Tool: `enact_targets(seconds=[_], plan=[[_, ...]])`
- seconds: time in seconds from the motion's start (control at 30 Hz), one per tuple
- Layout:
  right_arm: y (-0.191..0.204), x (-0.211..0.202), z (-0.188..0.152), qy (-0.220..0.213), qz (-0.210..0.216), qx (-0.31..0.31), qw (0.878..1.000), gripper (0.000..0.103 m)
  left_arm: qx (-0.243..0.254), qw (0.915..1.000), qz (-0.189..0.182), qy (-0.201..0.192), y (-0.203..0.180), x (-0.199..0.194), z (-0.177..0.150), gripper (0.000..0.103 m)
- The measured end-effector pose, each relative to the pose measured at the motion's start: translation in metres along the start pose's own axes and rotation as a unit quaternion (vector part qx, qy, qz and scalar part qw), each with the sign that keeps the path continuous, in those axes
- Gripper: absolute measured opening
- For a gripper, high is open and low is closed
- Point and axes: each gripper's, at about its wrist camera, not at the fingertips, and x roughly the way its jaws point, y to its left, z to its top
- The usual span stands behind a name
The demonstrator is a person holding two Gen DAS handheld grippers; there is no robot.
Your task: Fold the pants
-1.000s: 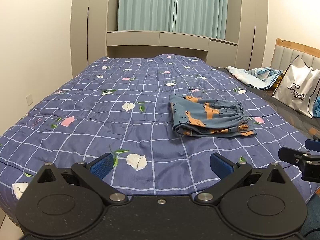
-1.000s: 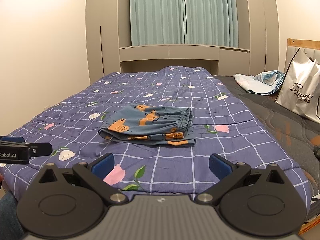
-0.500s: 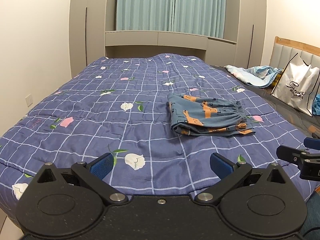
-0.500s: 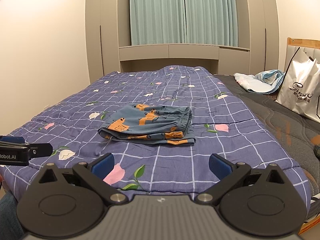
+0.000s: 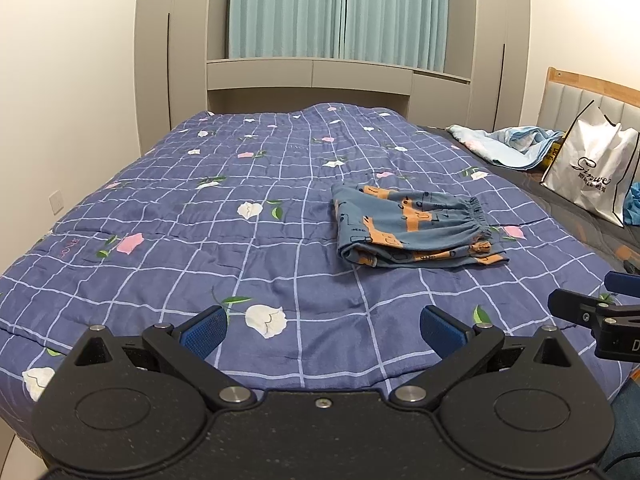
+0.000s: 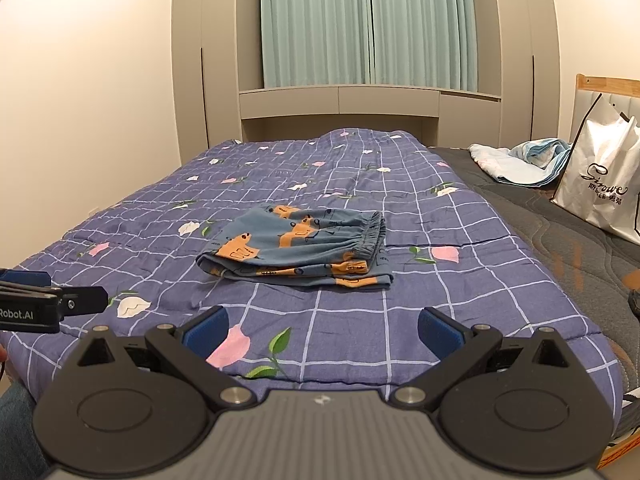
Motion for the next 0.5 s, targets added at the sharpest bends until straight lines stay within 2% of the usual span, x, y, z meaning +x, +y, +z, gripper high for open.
enact_targets(seconds=[0.5], plan=[[-0.003,0.010,-0.002,0.013,0.006,0.004,1.000,0.103,-0.001,0.9997,-0.023,0.005,-0.010,0.012,-0.002,0.102]])
